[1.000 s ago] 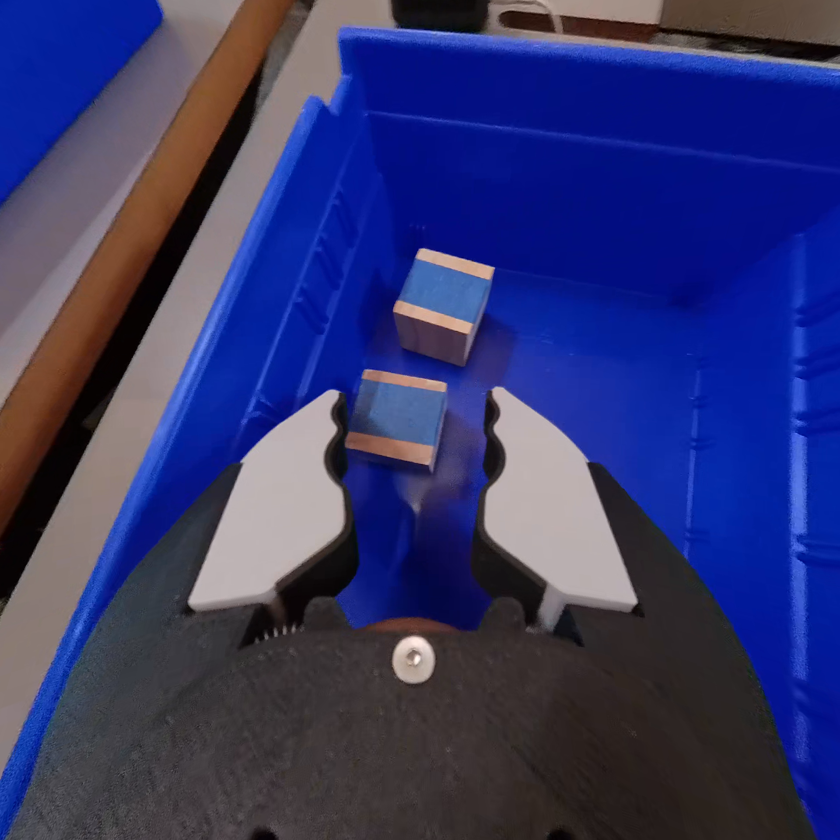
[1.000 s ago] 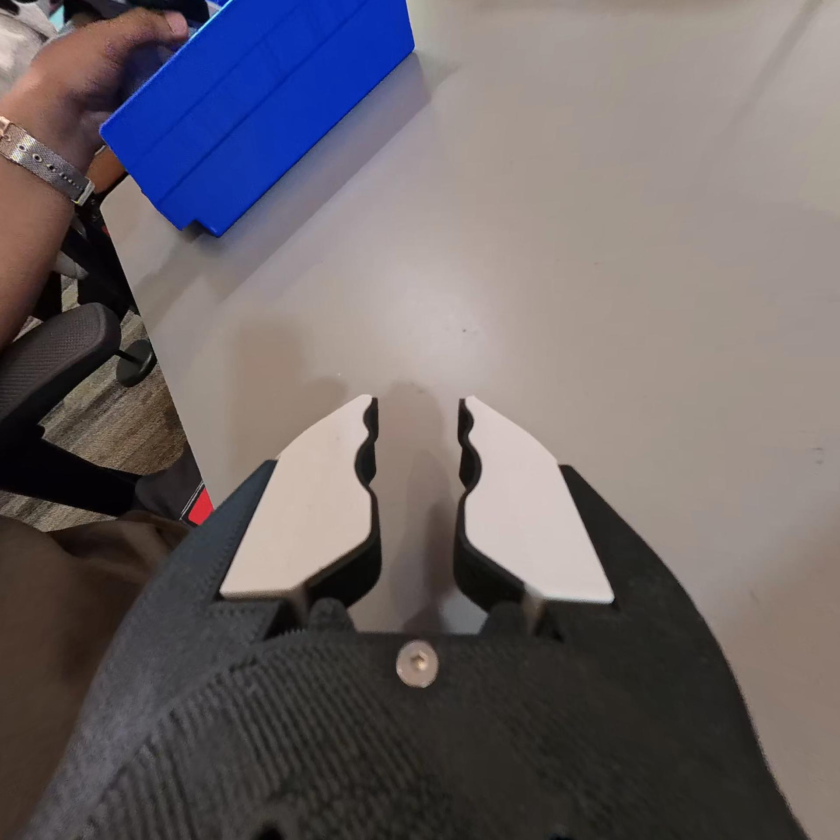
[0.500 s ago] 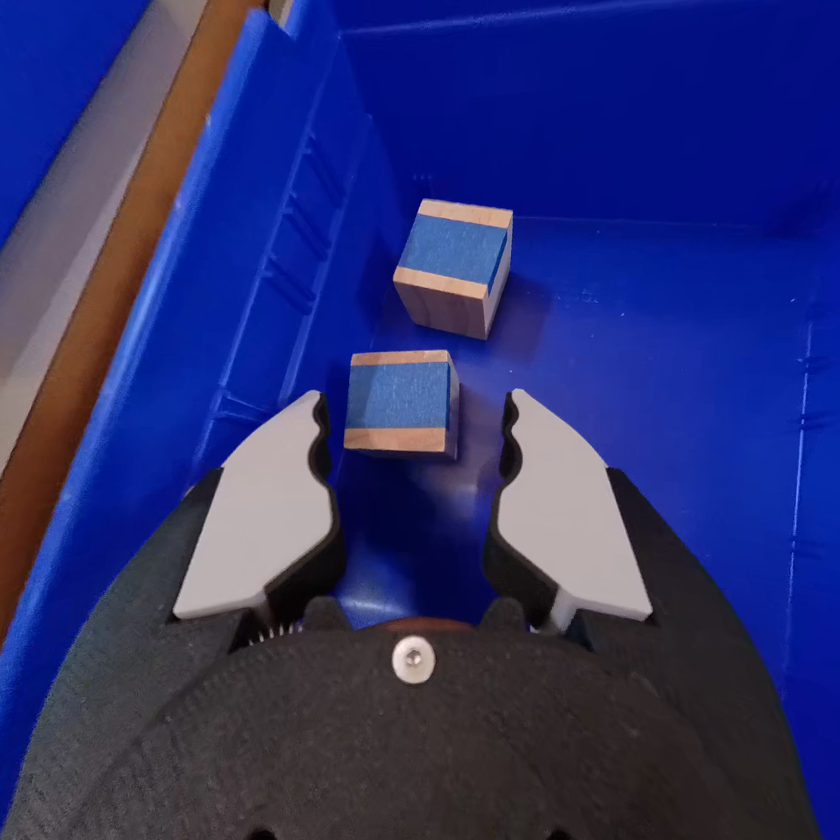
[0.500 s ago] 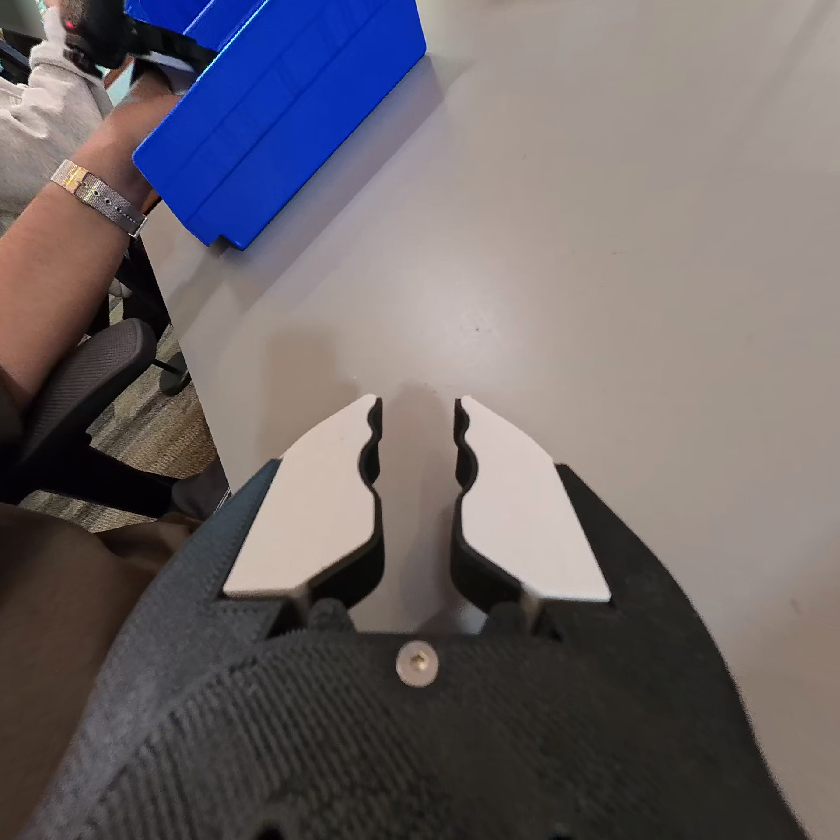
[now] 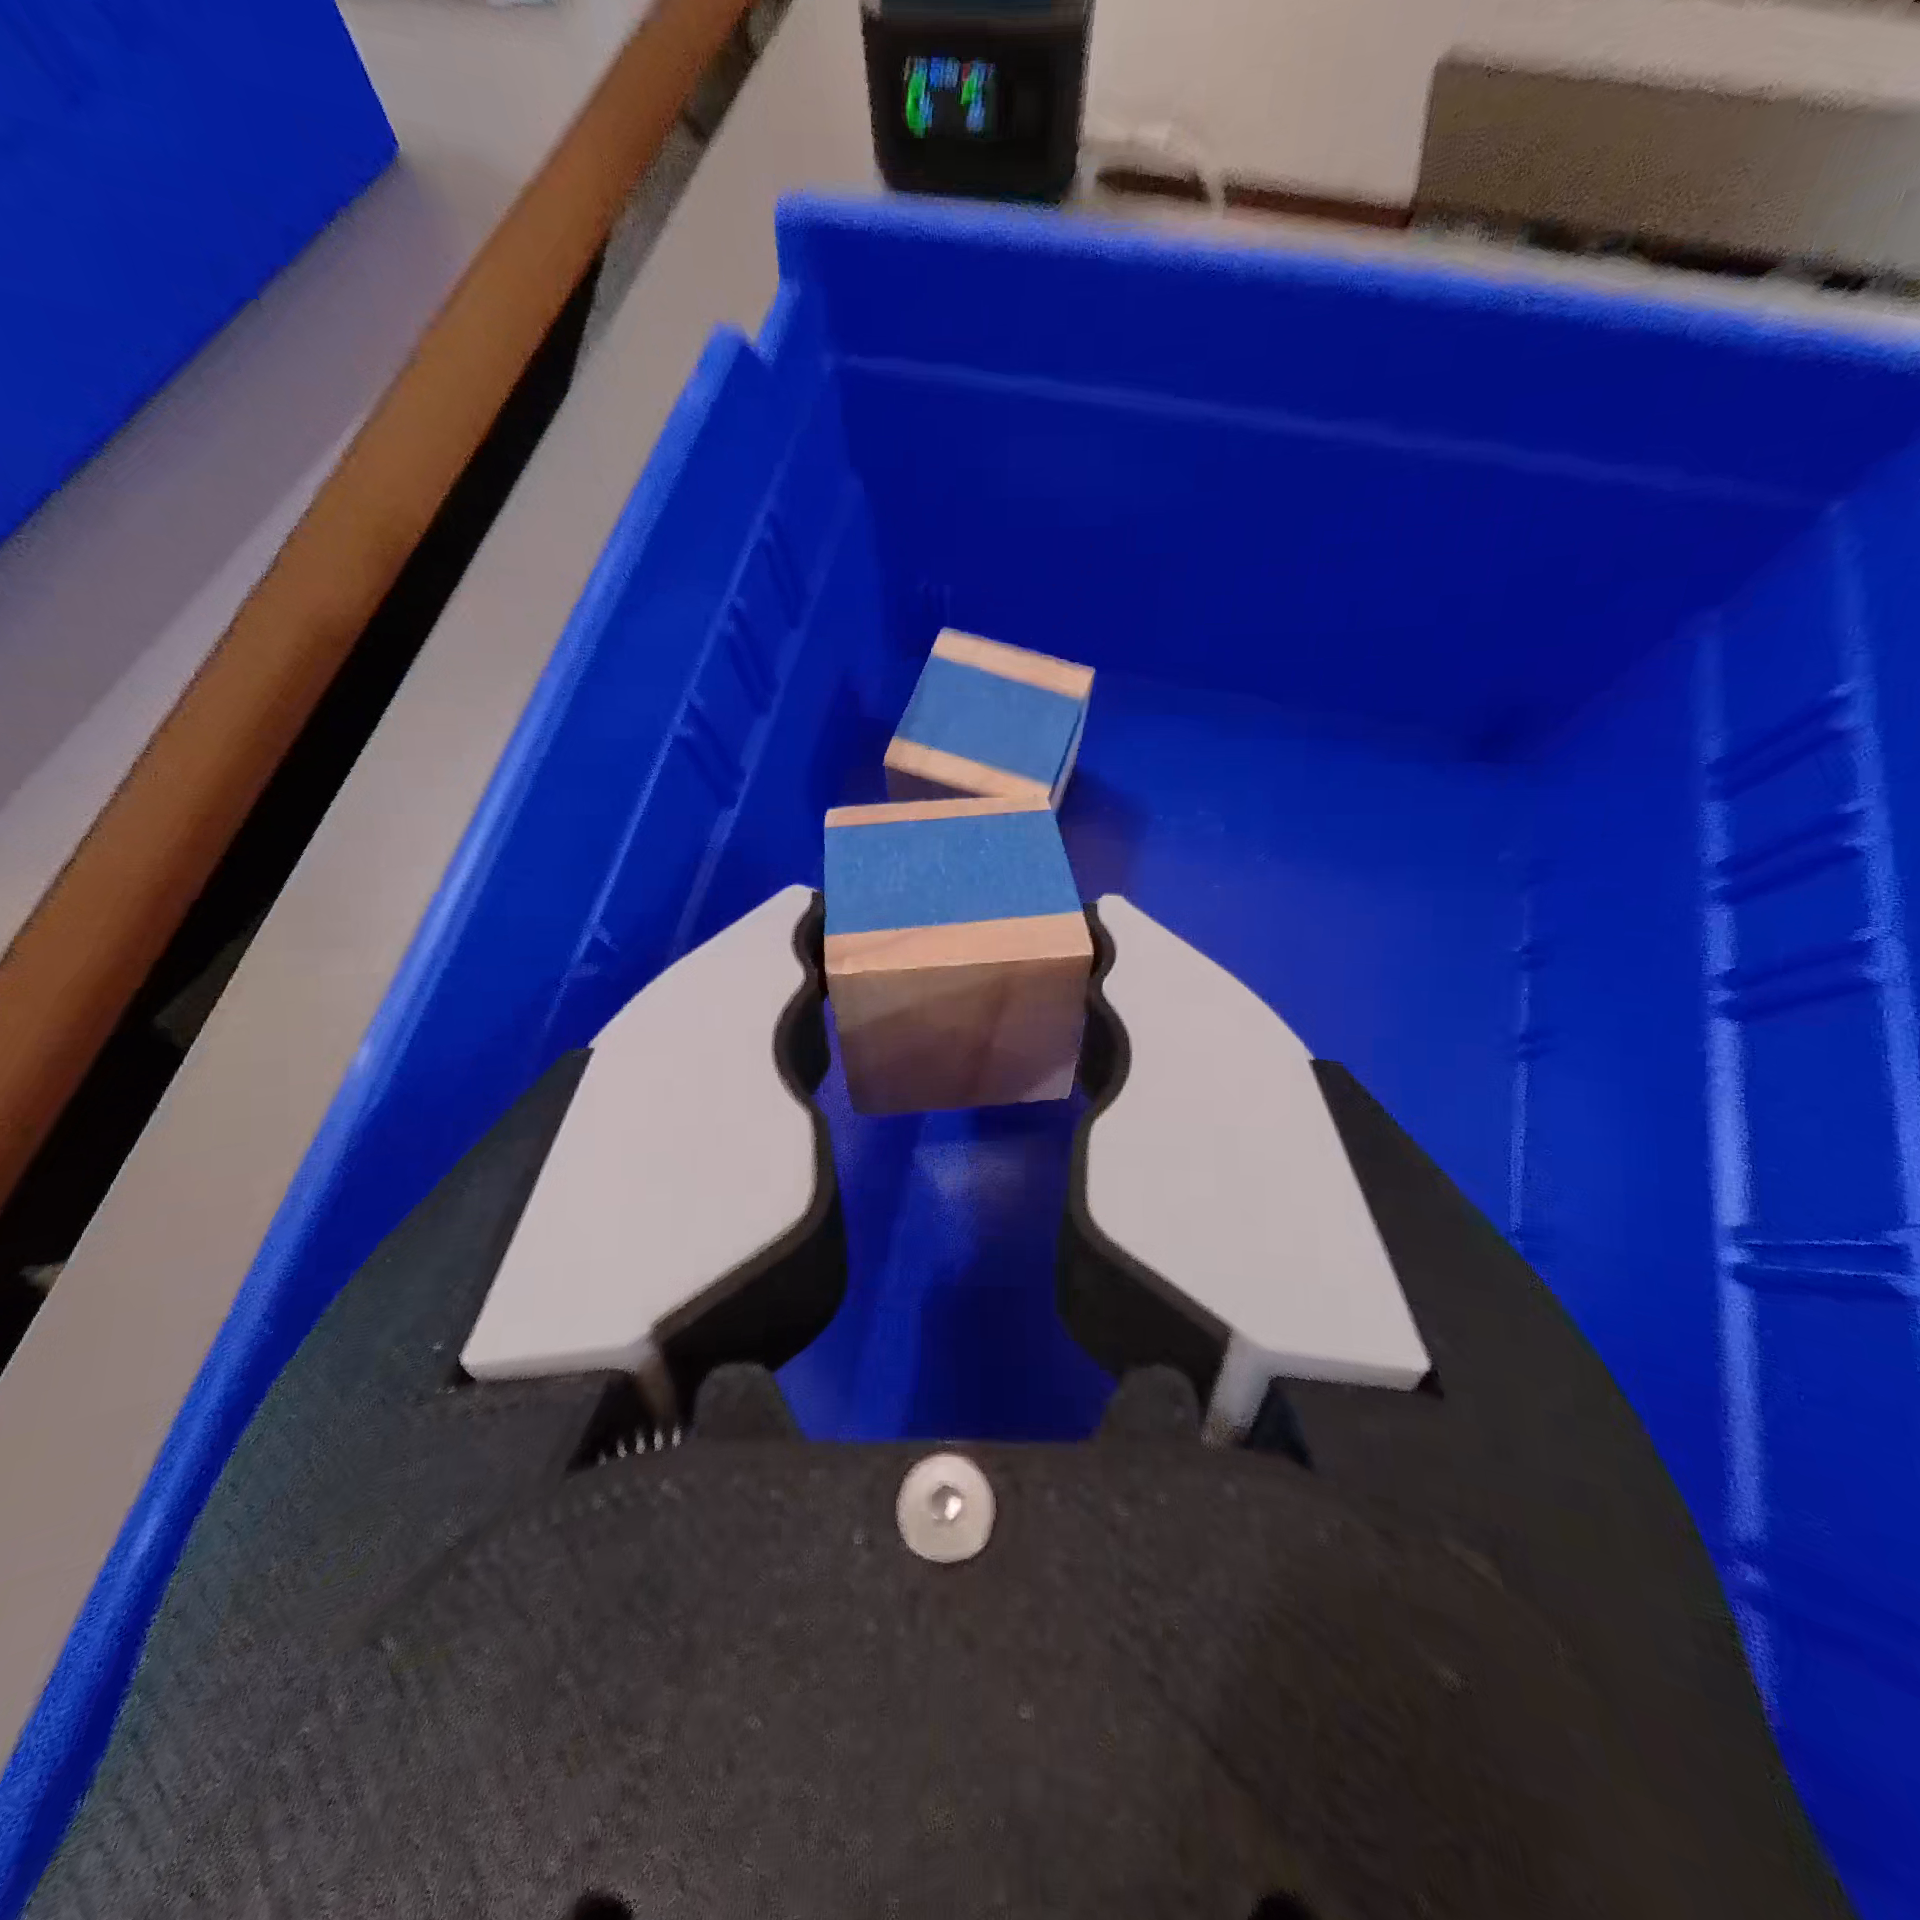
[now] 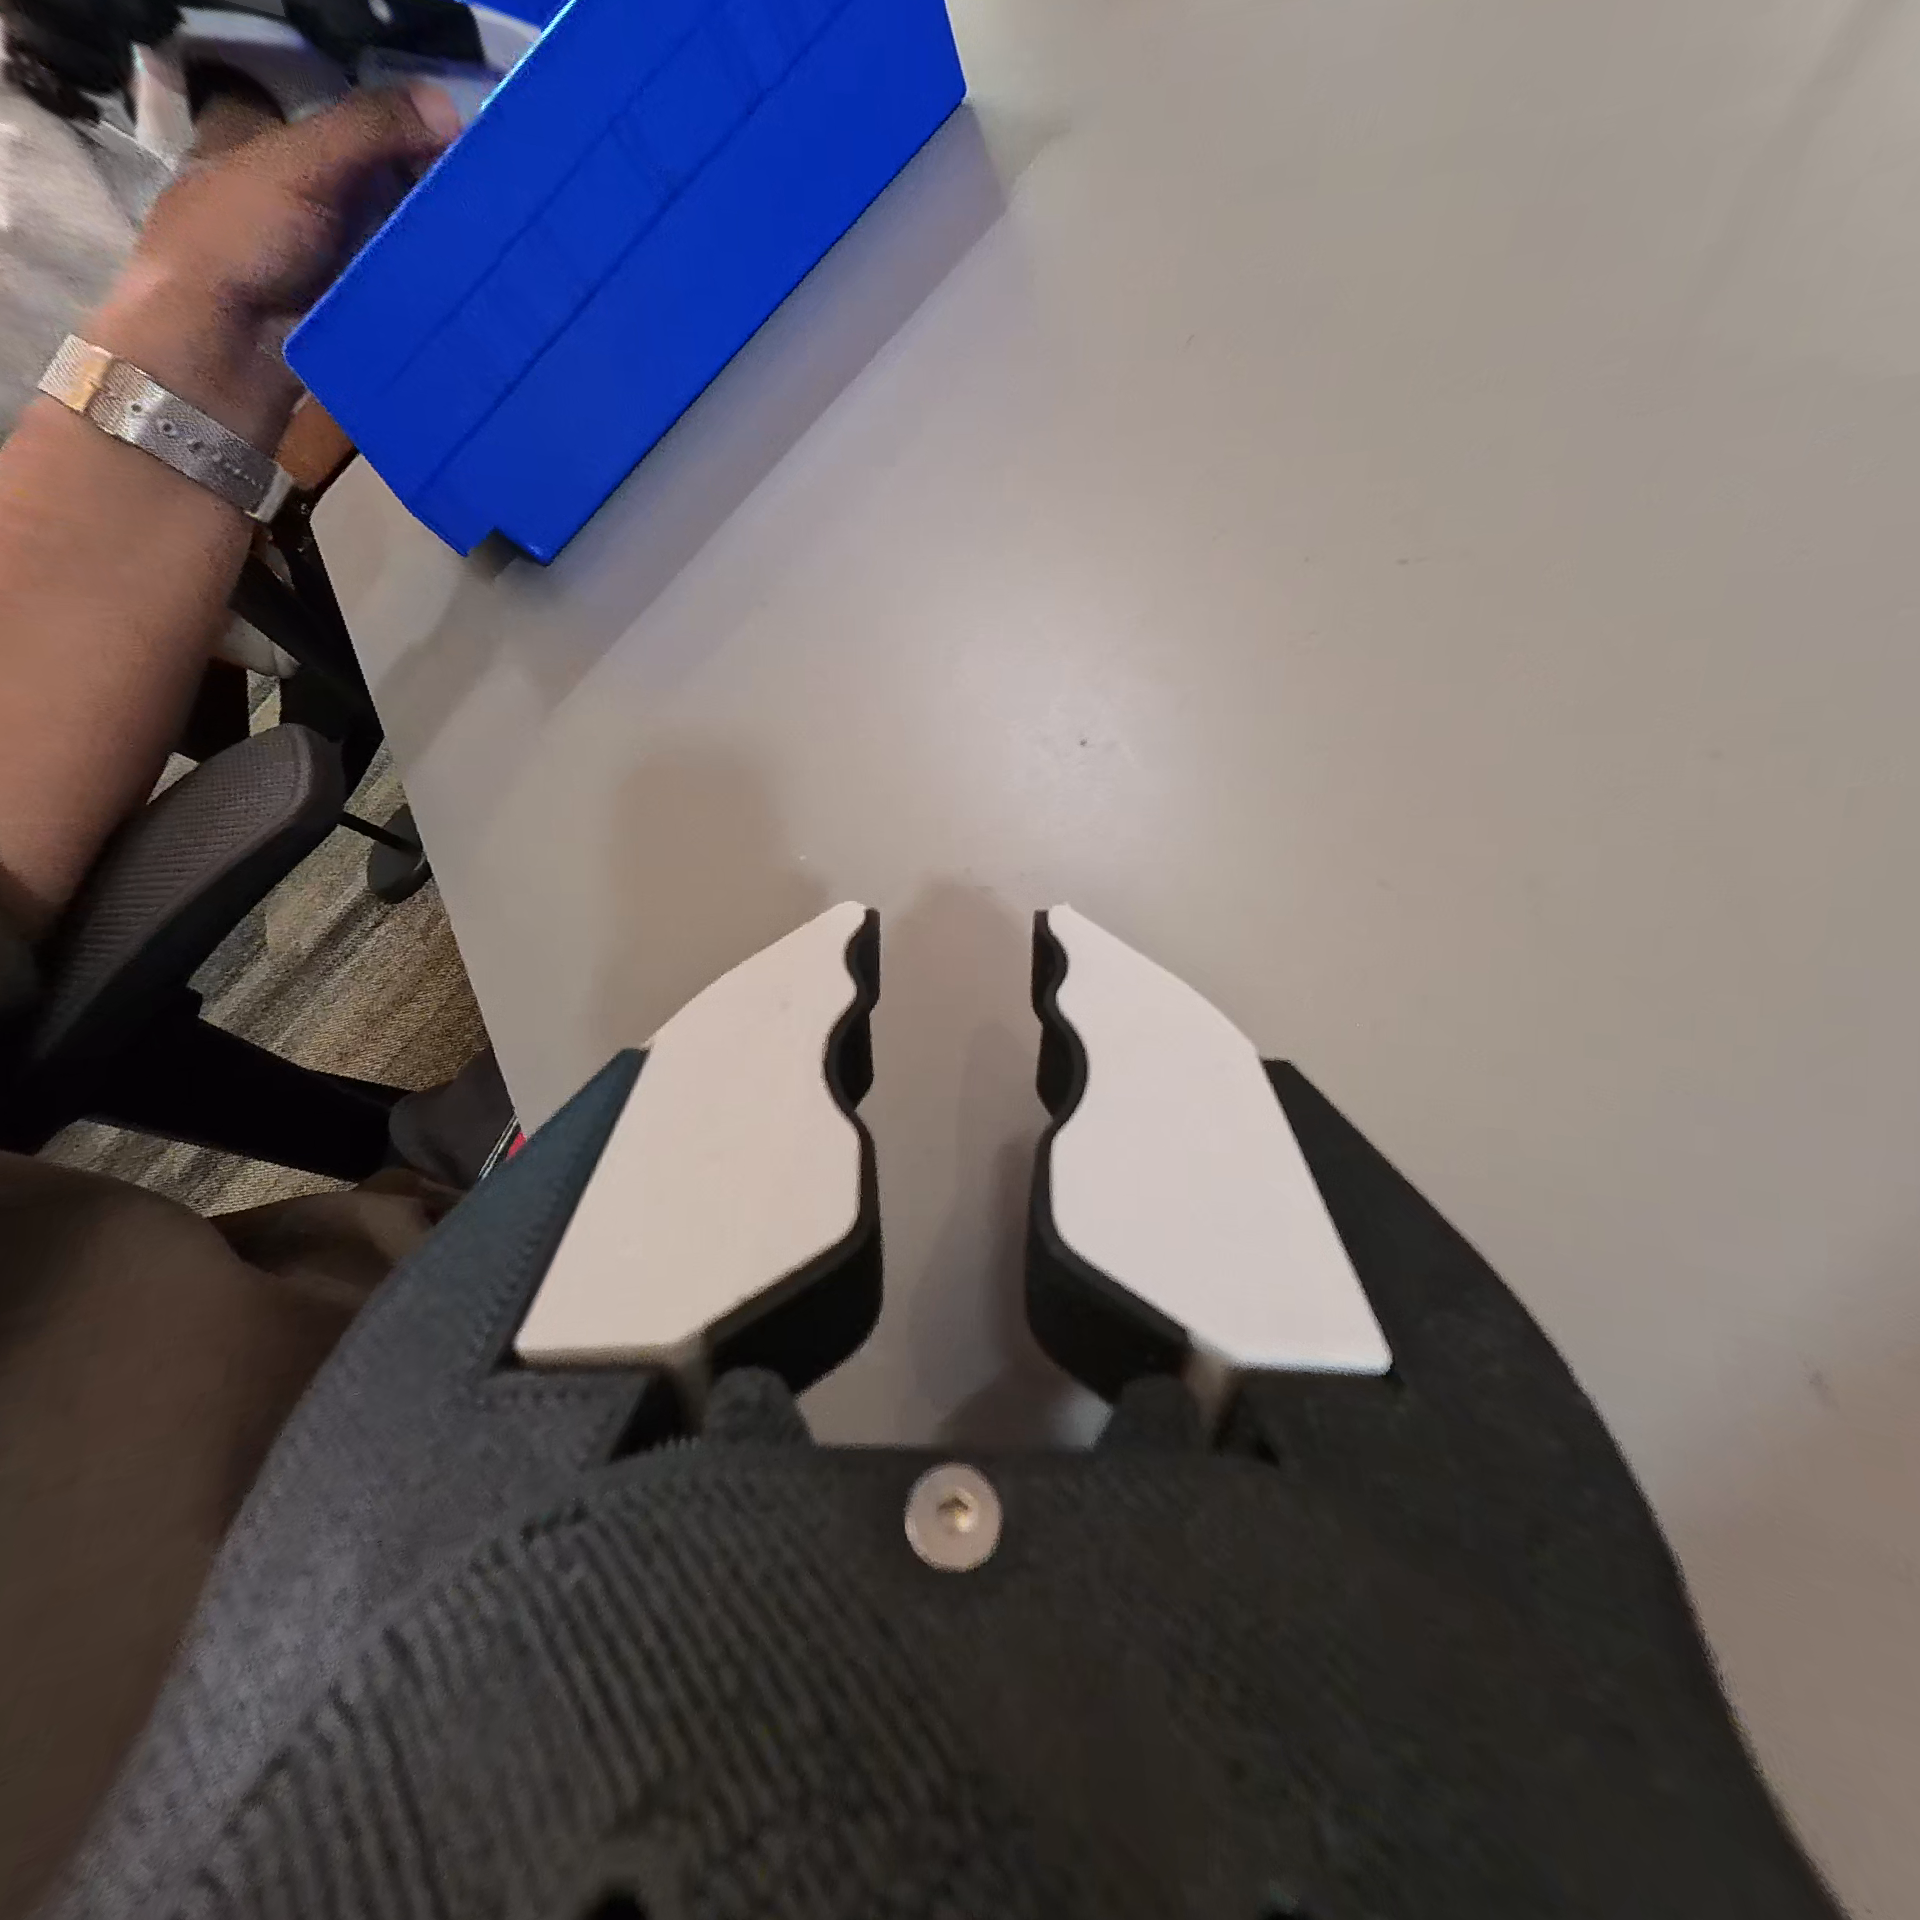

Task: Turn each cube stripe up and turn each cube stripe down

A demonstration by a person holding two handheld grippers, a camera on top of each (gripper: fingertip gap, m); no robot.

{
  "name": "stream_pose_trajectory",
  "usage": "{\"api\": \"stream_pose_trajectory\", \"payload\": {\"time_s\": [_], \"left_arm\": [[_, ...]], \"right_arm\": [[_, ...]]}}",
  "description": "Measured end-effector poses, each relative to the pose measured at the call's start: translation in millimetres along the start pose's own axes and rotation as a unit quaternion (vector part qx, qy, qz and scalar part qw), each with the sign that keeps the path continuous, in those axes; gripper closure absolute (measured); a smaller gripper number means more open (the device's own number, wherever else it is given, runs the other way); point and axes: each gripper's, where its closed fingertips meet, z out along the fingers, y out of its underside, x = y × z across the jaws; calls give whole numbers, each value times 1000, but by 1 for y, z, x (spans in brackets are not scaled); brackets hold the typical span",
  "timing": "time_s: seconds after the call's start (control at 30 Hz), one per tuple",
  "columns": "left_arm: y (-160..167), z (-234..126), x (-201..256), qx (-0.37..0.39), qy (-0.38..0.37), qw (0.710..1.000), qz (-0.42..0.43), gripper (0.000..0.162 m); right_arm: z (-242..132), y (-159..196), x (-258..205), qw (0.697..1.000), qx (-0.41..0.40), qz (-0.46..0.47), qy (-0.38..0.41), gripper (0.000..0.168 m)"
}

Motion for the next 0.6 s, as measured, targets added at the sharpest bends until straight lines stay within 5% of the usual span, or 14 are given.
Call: {"api": "stream_pose_trajectory", "payload": {"time_s": [0.17, 0.3, 0.5, 0.6], "left_arm": [[-51, -40, 36, 106, 74, 991, -26, 116], [-88, -90, 97, 176, 212, 959, -69, 117], [-94, -184, 235, 142, 516, 832, -143, 116], [-75, -218, 293, 101, 610, 769, -163, 117]], "right_arm": [[-3, -2, -1, 1000, 7, -6, 3, 141], [-7, -8, -4, 1000, 24, -9, -3, 141], [-33, -50, -24, 988, 141, 33, -46, 135], [-55, -75, -32, 970, 230, 49, -58, 112]]}}
